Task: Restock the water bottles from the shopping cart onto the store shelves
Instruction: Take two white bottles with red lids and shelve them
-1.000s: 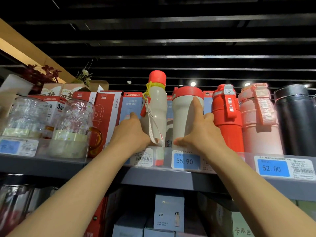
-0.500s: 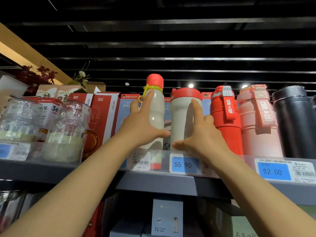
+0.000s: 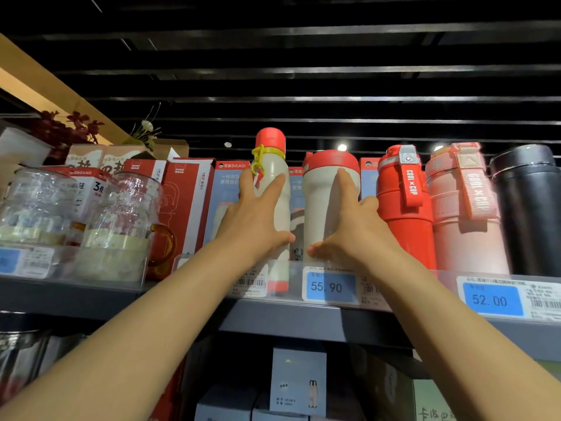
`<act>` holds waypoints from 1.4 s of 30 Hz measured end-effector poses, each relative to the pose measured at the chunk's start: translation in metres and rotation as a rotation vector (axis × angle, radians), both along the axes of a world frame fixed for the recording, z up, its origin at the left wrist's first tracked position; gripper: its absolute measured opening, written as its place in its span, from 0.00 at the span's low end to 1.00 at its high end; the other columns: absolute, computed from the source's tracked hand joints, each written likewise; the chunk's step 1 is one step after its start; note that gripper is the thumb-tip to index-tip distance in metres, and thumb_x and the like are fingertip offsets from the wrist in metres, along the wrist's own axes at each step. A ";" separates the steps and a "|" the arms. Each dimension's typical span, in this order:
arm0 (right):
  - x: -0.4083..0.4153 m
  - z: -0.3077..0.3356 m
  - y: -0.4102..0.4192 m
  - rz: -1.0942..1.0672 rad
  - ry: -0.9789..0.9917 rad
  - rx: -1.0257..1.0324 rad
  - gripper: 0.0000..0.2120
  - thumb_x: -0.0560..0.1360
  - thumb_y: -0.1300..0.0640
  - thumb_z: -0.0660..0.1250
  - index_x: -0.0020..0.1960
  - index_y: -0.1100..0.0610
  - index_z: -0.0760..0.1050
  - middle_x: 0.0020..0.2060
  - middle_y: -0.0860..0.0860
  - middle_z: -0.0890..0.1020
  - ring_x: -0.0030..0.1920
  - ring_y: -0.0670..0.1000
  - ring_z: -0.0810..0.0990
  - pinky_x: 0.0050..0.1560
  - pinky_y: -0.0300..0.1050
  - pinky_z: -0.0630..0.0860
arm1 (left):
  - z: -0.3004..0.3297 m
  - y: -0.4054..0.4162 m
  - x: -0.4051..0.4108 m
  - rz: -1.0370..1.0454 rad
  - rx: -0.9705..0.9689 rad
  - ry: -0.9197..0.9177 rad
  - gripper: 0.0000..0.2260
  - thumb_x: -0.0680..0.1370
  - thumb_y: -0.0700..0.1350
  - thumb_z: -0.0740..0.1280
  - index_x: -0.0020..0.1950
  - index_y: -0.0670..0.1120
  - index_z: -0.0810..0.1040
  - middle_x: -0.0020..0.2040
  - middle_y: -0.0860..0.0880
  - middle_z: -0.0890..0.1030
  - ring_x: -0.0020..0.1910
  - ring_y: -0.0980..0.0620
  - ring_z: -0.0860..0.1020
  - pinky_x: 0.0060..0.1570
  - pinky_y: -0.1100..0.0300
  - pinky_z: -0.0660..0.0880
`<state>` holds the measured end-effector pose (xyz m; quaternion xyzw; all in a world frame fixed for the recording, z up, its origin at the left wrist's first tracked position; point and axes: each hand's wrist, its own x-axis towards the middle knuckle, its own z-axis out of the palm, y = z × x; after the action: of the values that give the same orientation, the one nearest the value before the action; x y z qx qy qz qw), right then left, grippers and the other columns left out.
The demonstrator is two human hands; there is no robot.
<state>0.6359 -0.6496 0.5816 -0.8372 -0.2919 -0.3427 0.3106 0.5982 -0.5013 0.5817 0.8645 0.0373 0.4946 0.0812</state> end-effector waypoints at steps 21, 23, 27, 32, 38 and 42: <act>0.001 -0.009 0.003 -0.160 -0.107 -0.037 0.51 0.67 0.45 0.76 0.74 0.40 0.41 0.65 0.58 0.62 0.51 0.62 0.77 0.45 0.49 0.74 | -0.009 0.011 -0.003 -0.011 -0.020 -0.075 0.45 0.68 0.56 0.75 0.76 0.60 0.49 0.76 0.51 0.45 0.68 0.39 0.66 0.58 0.49 0.71; 0.002 -0.009 0.002 -0.195 -0.120 -0.036 0.50 0.67 0.40 0.74 0.74 0.40 0.41 0.66 0.57 0.61 0.51 0.61 0.77 0.44 0.48 0.73 | -0.010 0.011 -0.004 0.017 -0.002 -0.118 0.41 0.70 0.59 0.72 0.76 0.59 0.50 0.77 0.52 0.42 0.69 0.40 0.64 0.59 0.48 0.71; -0.005 -0.017 -0.007 -0.234 -0.253 -0.032 0.42 0.71 0.36 0.67 0.74 0.41 0.46 0.69 0.53 0.60 0.55 0.59 0.76 0.46 0.49 0.74 | -0.020 0.011 -0.010 0.000 0.012 -0.251 0.31 0.74 0.58 0.67 0.75 0.56 0.59 0.77 0.52 0.48 0.74 0.46 0.56 0.62 0.47 0.68; -0.033 -0.038 -0.021 -0.183 -0.586 -0.113 0.24 0.74 0.49 0.67 0.68 0.52 0.67 0.65 0.54 0.69 0.57 0.59 0.73 0.39 0.47 0.70 | -0.051 0.009 -0.040 -0.114 0.244 -0.493 0.17 0.74 0.49 0.66 0.62 0.46 0.76 0.61 0.46 0.75 0.60 0.46 0.72 0.53 0.51 0.72; -0.085 -0.098 -0.026 0.232 -0.648 -0.019 0.21 0.71 0.51 0.66 0.63 0.55 0.72 0.55 0.53 0.76 0.49 0.56 0.77 0.38 0.47 0.75 | -0.118 -0.010 -0.108 -0.119 0.215 -0.463 0.11 0.75 0.49 0.64 0.54 0.47 0.79 0.50 0.52 0.80 0.48 0.53 0.78 0.43 0.58 0.75; -0.112 -0.169 -0.022 0.440 -0.400 -0.059 0.21 0.73 0.47 0.64 0.65 0.52 0.72 0.58 0.48 0.75 0.54 0.51 0.77 0.45 0.47 0.77 | -0.186 -0.015 -0.159 -0.052 0.114 -0.306 0.08 0.75 0.48 0.66 0.52 0.49 0.80 0.47 0.57 0.79 0.44 0.58 0.76 0.41 0.60 0.75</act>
<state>0.5235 -0.6715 0.4126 -0.6785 -0.5315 -0.4166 0.2892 0.4389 -0.5161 0.3956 0.7831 -0.0260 0.6194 0.0493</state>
